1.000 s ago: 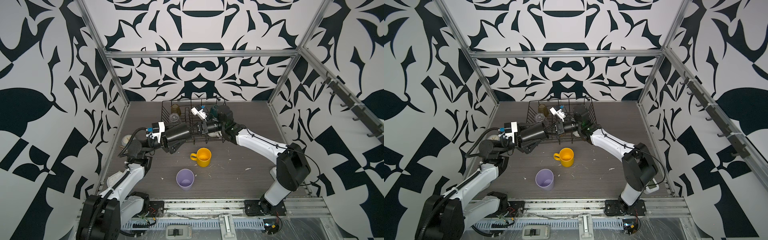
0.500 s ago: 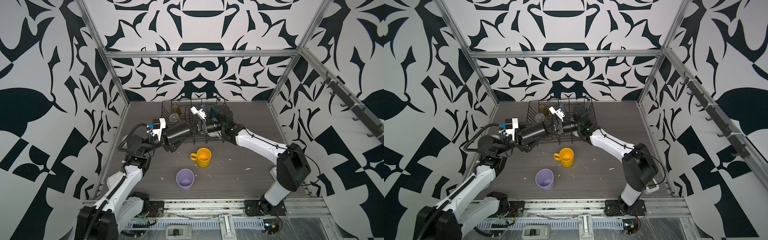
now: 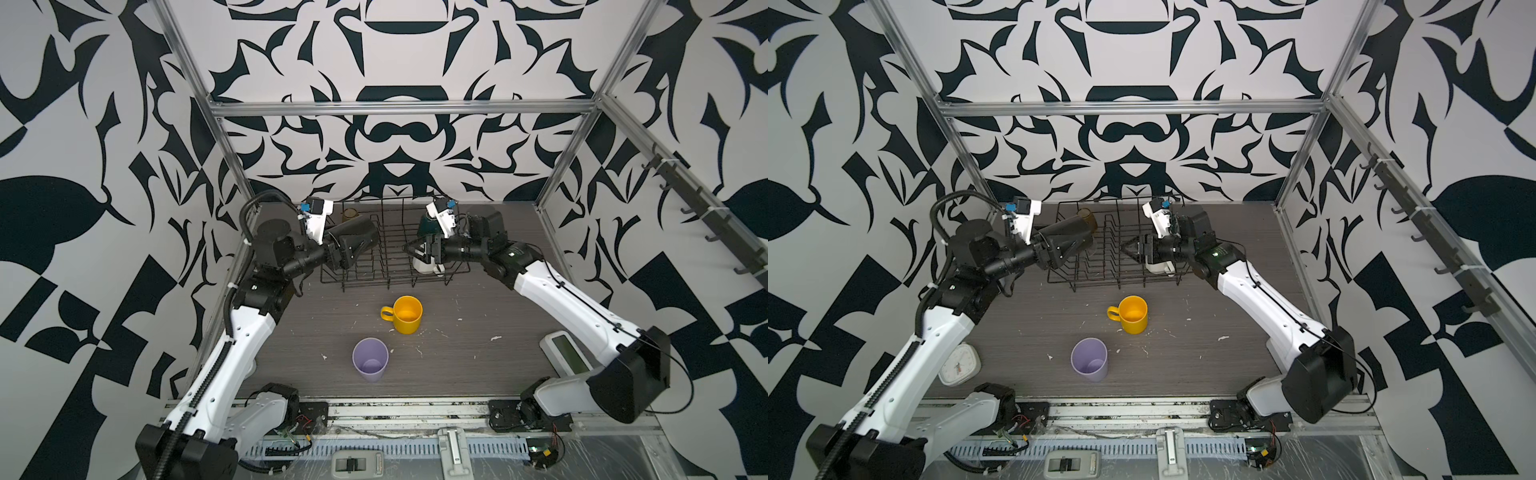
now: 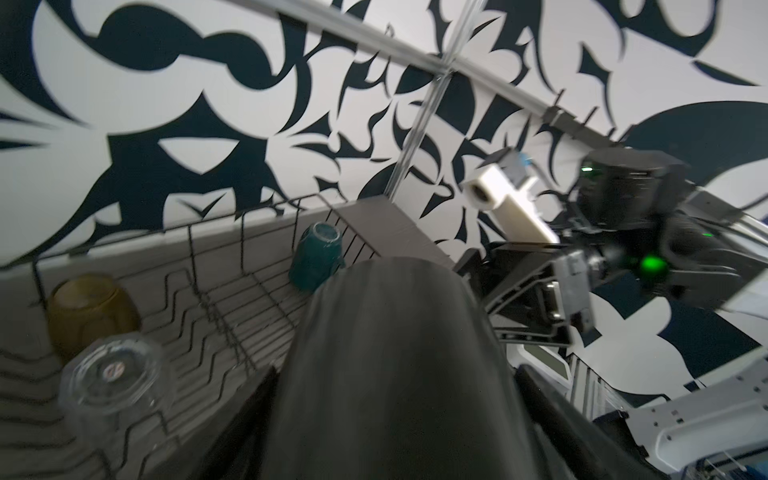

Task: Load the cups into the dish rack
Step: 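Open the right gripper and withdraw it while the left gripper holds the black mug, then lower the black mug into the rack beside the clear cup with the left gripper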

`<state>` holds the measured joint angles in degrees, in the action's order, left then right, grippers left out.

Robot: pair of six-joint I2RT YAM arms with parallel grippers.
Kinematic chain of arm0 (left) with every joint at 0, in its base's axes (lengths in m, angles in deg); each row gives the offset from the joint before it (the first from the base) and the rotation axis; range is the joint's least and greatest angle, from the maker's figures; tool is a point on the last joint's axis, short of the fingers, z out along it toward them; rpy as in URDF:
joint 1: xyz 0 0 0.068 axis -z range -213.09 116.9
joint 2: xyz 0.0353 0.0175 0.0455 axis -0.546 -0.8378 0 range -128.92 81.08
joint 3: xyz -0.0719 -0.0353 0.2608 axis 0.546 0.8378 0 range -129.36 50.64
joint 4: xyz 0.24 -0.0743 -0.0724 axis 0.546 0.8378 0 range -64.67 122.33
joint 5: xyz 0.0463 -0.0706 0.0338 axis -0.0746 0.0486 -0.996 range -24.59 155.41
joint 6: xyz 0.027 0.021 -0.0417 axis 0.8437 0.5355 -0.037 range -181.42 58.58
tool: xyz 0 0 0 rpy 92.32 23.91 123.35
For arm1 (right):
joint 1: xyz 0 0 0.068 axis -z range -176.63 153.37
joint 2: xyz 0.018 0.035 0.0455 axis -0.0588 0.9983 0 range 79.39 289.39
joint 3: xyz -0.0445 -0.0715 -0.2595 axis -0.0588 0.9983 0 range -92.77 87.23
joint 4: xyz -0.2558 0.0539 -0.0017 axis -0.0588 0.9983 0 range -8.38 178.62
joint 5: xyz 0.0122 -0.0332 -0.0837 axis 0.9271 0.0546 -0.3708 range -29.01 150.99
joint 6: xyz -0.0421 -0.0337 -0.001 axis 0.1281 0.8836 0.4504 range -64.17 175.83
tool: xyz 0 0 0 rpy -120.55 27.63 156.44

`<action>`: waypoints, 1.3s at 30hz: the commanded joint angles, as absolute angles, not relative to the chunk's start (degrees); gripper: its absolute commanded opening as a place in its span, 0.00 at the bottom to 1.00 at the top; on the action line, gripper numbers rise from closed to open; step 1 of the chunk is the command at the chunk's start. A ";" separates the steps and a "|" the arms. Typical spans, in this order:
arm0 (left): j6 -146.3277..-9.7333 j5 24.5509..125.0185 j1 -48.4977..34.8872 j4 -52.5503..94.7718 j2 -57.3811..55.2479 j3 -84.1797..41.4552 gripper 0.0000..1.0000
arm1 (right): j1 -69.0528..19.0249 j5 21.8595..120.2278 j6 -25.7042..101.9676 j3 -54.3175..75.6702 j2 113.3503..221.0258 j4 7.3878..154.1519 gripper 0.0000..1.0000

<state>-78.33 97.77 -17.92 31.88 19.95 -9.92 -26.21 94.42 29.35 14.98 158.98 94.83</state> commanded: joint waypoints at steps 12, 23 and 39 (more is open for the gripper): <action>-79.03 82.30 -18.02 61.47 5.93 -27.66 0.00 | -24.43 80.77 37.80 17.18 153.22 100.69 0.80; -76.13 80.12 -17.98 70.99 -5.22 -37.04 0.00 | -23.55 80.99 38.82 17.88 152.69 100.96 0.85; -71.99 78.07 -17.85 79.54 -16.93 -45.84 0.00 | -22.09 81.69 39.53 19.55 152.16 100.87 0.85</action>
<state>-73.96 77.66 -17.92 77.14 -16.68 -42.88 -22.45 81.50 38.31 19.40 153.60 101.56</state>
